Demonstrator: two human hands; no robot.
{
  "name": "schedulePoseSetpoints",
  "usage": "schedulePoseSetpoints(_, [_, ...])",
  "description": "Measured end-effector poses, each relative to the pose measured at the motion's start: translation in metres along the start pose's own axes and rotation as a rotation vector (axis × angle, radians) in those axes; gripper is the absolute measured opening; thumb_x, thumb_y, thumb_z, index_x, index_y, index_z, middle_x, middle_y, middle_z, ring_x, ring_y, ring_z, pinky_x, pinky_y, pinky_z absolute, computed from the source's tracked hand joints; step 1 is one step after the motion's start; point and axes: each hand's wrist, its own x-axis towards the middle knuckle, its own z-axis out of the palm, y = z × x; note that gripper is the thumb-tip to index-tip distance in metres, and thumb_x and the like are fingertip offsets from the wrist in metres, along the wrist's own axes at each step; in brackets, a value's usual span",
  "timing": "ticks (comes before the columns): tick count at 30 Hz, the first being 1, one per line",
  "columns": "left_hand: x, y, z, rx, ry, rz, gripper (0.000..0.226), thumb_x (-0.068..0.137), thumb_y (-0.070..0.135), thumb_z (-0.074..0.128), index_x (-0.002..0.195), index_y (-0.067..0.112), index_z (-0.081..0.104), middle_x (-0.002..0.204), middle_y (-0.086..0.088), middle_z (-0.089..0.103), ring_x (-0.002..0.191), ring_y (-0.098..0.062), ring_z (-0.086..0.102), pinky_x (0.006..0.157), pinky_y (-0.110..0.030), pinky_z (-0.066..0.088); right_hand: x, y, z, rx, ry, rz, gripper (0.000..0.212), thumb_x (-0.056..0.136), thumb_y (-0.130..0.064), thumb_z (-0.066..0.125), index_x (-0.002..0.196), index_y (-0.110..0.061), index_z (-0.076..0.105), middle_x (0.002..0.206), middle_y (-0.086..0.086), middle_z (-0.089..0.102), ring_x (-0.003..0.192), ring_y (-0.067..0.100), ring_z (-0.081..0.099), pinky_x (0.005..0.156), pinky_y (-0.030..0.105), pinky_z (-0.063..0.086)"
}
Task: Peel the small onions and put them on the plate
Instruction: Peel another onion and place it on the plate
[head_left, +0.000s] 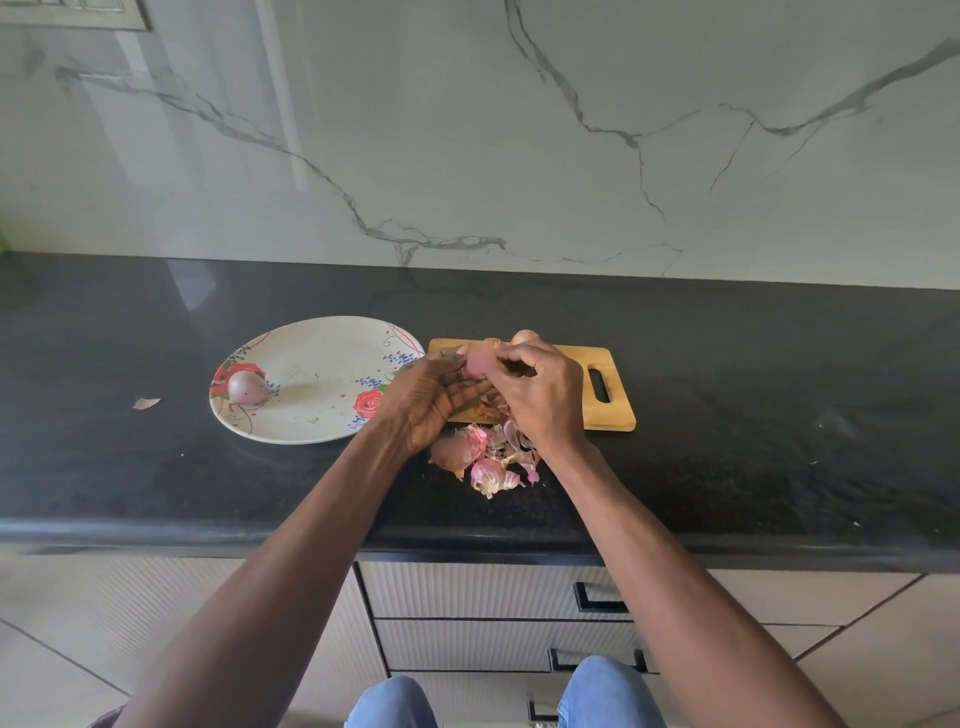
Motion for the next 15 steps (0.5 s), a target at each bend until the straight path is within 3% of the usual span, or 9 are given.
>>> schedulePoseSetpoints(5, [0.0008,-0.0014,0.0012,0.02,-0.003,0.035,0.012,0.097,-0.002,0.055,0.101,-0.002,0.067,0.098,-0.022,0.073,0.087,-0.029,0.073,0.078,-0.036,0.064,0.0,-0.0012,0.0012,0.039,0.031,0.078,0.013,0.082,-0.011,0.081,0.073,-0.003,0.077,0.069,0.007,0.068,0.065,0.014,0.062,0.061,0.019,0.047])
schedulePoseSetpoints(10, [0.0023,-0.0019,-0.0001,0.046,-0.01,0.042,0.011,0.096,-0.001,0.057,0.1,-0.002,0.068,0.1,-0.022,0.073,0.092,-0.03,0.072,0.082,-0.039,0.062,0.0008,-0.0036,0.0018,0.076,0.017,0.168,0.016,0.081,-0.013,0.079,0.07,-0.003,0.076,0.068,0.005,0.068,0.066,0.012,0.06,0.061,0.015,0.043])
schedulePoseSetpoints(15, [-0.0002,-0.0023,0.0021,0.045,-0.017,0.033,0.011,0.097,-0.001,0.056,0.103,-0.003,0.066,0.101,-0.022,0.073,0.089,-0.029,0.074,0.08,-0.039,0.063,0.0024,-0.0047,-0.0001,0.098,0.006,0.296,0.016,0.081,-0.021,0.079,0.08,-0.005,0.077,0.074,0.0,0.073,0.069,0.01,0.065,0.063,0.017,0.05])
